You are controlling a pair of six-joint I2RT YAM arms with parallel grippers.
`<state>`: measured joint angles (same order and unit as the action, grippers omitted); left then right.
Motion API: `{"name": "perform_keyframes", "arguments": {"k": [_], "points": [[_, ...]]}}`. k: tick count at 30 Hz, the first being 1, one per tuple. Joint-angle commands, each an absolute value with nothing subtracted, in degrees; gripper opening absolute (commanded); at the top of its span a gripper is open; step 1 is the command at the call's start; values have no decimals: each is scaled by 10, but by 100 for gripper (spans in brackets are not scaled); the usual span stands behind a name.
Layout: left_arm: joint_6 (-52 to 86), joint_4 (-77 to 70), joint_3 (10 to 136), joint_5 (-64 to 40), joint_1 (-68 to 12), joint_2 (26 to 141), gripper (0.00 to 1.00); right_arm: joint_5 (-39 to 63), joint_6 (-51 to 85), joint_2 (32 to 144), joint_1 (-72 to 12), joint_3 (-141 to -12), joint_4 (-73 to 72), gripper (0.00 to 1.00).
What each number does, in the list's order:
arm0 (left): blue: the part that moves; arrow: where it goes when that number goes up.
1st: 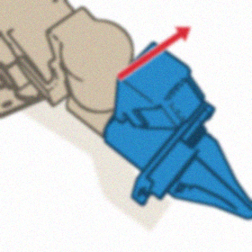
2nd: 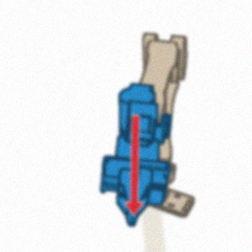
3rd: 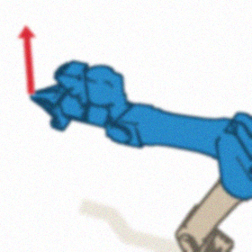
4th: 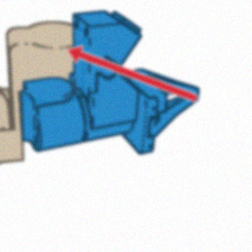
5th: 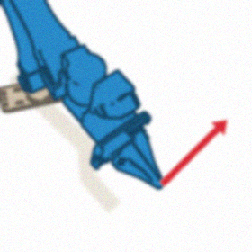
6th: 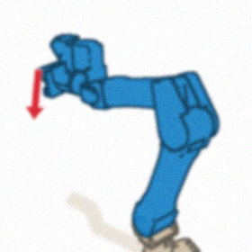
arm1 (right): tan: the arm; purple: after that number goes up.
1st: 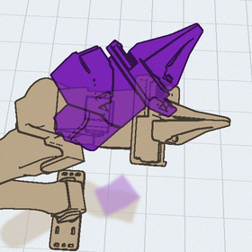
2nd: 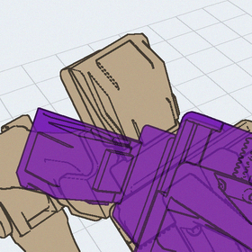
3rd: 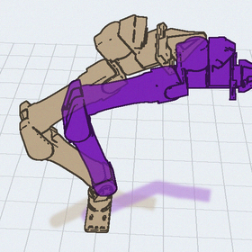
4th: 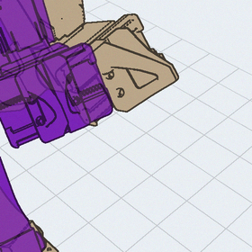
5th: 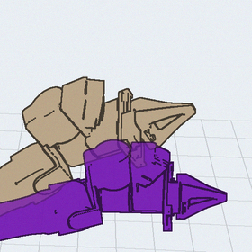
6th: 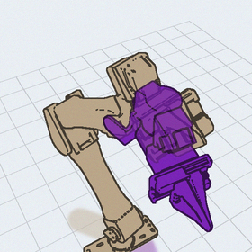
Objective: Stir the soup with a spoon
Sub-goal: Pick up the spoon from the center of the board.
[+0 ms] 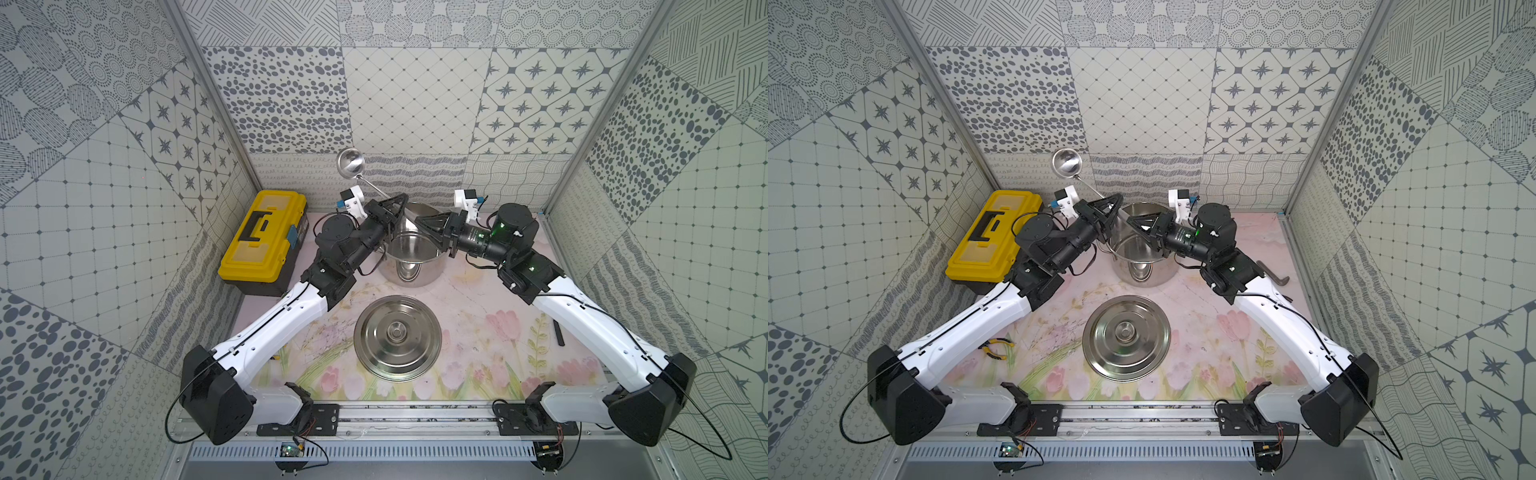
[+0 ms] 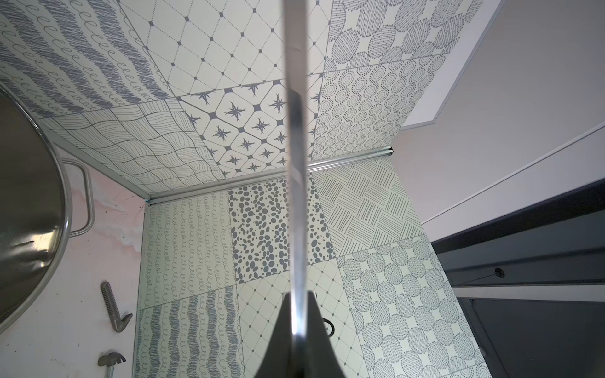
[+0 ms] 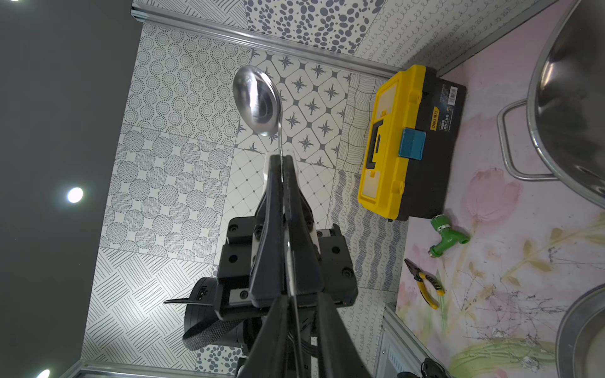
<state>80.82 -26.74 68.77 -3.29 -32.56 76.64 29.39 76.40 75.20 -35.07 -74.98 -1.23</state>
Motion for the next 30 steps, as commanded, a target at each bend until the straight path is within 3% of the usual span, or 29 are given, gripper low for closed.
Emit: {"name": "perform_keyframes", "arguments": {"k": [1,11,14,16,19,20,23,30], "points": [[800,-301,682,-23,-331,757,0,286,766,747,-353,-741,-46,21],[800,-292,679,-11,-332,751,0,296,762,745,-354,-743,-43,0],[798,-280,685,-10,-330,753,1,301,758,745,-353,-746,-42,0],[798,-272,691,-14,-331,756,20,300,750,743,-352,-749,-42,0],[800,-243,699,-18,-331,756,76,291,728,739,-345,-759,-32,0],[800,-222,703,-17,-331,752,86,286,716,736,-339,-767,-23,0],[787,-172,701,-12,-333,731,97,274,674,734,-309,-801,10,0],[772,-31,642,57,-341,622,99,286,581,770,-224,-894,104,0]]}}
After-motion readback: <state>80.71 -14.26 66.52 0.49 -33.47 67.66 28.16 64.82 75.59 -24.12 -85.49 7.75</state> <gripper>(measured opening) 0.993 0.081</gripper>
